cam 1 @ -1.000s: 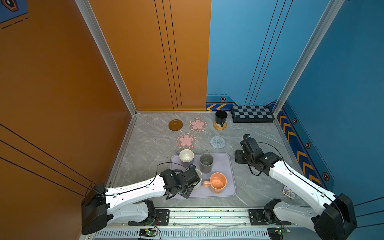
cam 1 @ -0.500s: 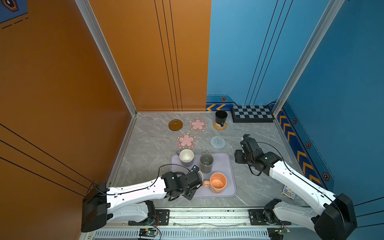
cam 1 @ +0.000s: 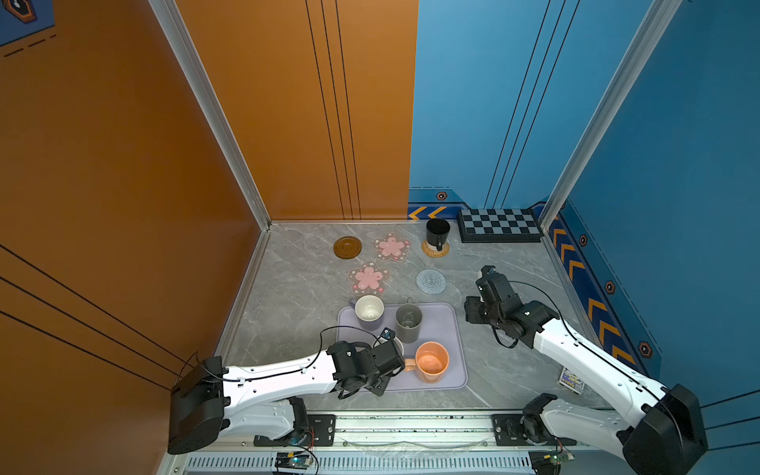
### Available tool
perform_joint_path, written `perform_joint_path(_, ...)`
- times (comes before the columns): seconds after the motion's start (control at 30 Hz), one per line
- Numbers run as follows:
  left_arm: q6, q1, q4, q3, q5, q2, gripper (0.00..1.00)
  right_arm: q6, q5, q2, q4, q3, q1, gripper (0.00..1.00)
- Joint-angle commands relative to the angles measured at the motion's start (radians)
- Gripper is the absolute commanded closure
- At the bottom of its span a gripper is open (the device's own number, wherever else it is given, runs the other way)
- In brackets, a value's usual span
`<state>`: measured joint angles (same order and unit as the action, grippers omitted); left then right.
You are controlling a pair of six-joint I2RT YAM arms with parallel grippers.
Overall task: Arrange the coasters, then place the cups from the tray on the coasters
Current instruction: 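Close the left gripper on the white speckled mug rim, then lift the white speckled mug and carry it toward the wooden coaster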
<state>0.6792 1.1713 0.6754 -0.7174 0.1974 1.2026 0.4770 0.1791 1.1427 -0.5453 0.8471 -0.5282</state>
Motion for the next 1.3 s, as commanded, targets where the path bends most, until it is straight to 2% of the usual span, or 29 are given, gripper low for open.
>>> perform_joint_path(0.0,0.028,0.011,-0.034,0.025,0.002,0.030,1.00,-0.005,-0.010,-0.021,0.007,-0.007,0.008,0.39)
perform_joint_path(0.33,0.020,0.049,-0.034,-0.004,0.010,0.089,1.00,-0.006,-0.013,-0.027,0.007,-0.016,0.008,0.39)
perform_joint_path(0.53,0.030,0.065,-0.021,0.012,0.035,-0.011,1.00,-0.009,-0.012,-0.051,0.007,-0.028,0.013,0.39)
perform_joint_path(0.6,0.048,0.066,0.032,0.005,0.063,-0.056,1.00,-0.009,-0.011,-0.059,0.007,-0.033,0.014,0.39)
perform_joint_path(0.8,0.071,0.065,0.199,-0.085,0.154,-0.103,1.00,-0.009,-0.017,-0.059,0.007,-0.033,0.020,0.39)
perform_joint_path(1.0,0.059,0.058,0.300,-0.210,0.156,-0.087,1.00,-0.009,-0.019,-0.067,0.007,-0.028,0.021,0.39)
perform_joint_path(1.27,0.008,0.053,0.364,-0.353,0.157,-0.144,1.00,-0.008,-0.018,-0.096,0.007,-0.043,0.020,0.39)
